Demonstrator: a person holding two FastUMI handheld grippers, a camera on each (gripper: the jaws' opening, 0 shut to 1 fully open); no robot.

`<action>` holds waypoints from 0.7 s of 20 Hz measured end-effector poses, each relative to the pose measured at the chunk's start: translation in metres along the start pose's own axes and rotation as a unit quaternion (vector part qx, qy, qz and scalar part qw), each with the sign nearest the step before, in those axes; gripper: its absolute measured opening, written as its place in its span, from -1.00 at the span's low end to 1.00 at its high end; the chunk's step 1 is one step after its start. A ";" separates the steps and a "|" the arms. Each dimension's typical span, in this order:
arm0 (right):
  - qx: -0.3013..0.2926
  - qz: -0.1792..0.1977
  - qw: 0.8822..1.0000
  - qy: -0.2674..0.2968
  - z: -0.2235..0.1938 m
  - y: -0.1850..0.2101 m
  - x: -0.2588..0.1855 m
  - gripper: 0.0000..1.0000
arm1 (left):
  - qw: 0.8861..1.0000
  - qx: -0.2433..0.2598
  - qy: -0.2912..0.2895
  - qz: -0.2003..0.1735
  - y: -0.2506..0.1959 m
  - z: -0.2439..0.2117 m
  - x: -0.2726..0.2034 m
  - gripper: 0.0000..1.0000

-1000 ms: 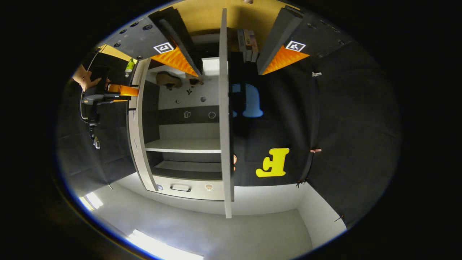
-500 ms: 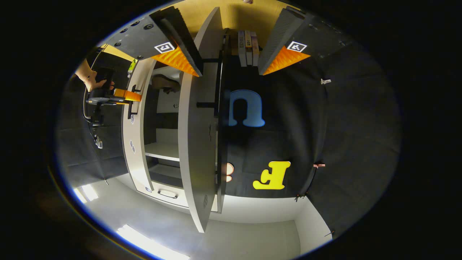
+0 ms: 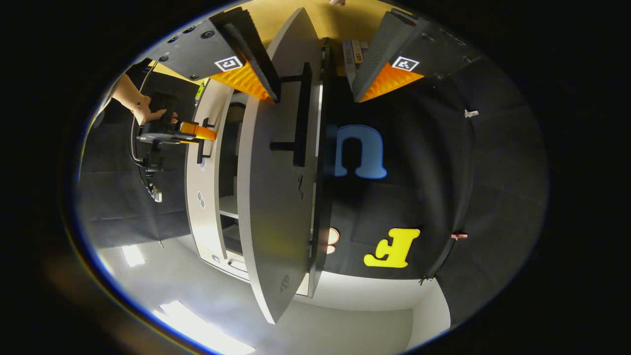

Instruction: Grab one shoe with the right hand and put it into the shoe cabinet, grab the other shoe with the left hand and put it into the shoe cabinet; then close the right door with the right hand and the left door with the left hand.

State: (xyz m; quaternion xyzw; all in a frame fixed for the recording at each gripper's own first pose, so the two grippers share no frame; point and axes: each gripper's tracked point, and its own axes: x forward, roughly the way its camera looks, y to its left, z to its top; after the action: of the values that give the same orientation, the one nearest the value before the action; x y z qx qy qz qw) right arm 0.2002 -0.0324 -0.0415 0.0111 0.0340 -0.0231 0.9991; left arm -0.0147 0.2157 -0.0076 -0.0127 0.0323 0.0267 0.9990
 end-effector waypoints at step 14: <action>0.010 0.004 1.000 -0.023 0.028 -0.040 -0.080 0.99 | 0.999 -0.012 -0.012 -0.040 -0.053 0.003 0.040 0.87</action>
State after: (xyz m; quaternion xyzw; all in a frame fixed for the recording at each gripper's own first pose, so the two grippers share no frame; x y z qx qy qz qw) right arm 0.1206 -0.0690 -0.0094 0.0204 0.0108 -0.0198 0.9995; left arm 0.0286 0.1653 -0.0060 -0.0257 0.0198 -0.0132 0.9994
